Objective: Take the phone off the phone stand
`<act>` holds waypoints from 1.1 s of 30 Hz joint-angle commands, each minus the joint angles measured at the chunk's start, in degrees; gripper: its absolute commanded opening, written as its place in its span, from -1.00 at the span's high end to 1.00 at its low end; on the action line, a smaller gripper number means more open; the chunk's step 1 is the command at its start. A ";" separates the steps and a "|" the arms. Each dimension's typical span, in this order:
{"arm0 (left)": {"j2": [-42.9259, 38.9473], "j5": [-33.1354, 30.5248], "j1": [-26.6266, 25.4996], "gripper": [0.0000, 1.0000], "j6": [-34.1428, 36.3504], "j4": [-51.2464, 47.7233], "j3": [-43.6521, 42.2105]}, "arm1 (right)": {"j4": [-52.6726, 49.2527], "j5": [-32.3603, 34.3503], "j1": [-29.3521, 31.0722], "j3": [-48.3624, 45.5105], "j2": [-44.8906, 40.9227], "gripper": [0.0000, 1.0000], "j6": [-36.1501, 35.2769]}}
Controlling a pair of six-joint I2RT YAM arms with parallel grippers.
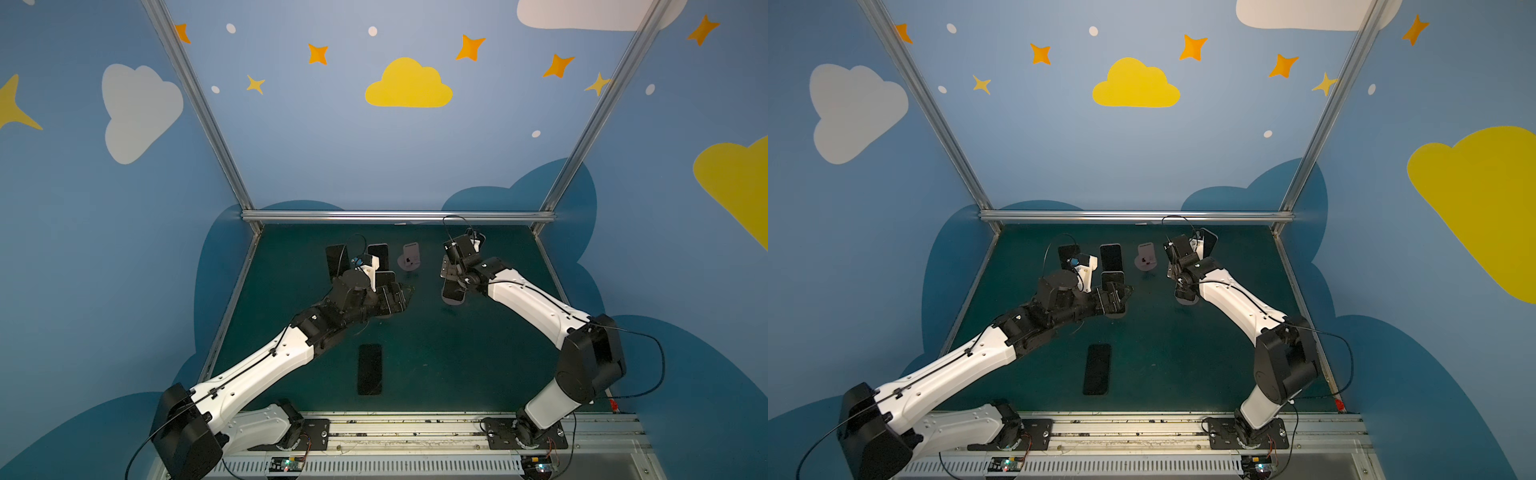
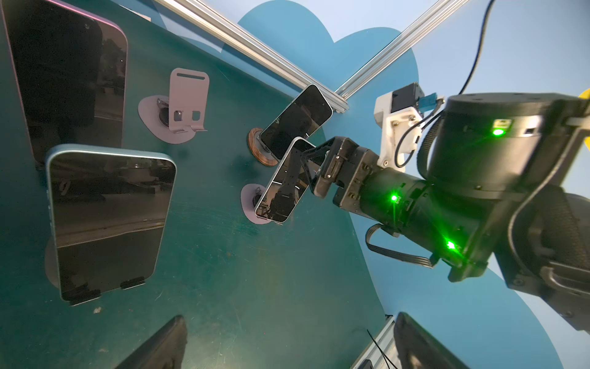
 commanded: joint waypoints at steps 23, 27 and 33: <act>-1.29 1.04 0.01 -1.00 -0.10 0.46 1.48 | 7.72 -2.60 1.21 -8.64 -0.96 -0.86 1.91; -1.32 1.09 -0.06 -1.00 -0.09 0.46 1.48 | 7.58 -2.61 1.15 -7.87 -0.96 -0.85 1.08; -1.40 0.84 0.01 -1.00 -0.05 0.36 1.48 | 6.78 -1.61 0.87 -4.49 0.45 -0.86 -0.59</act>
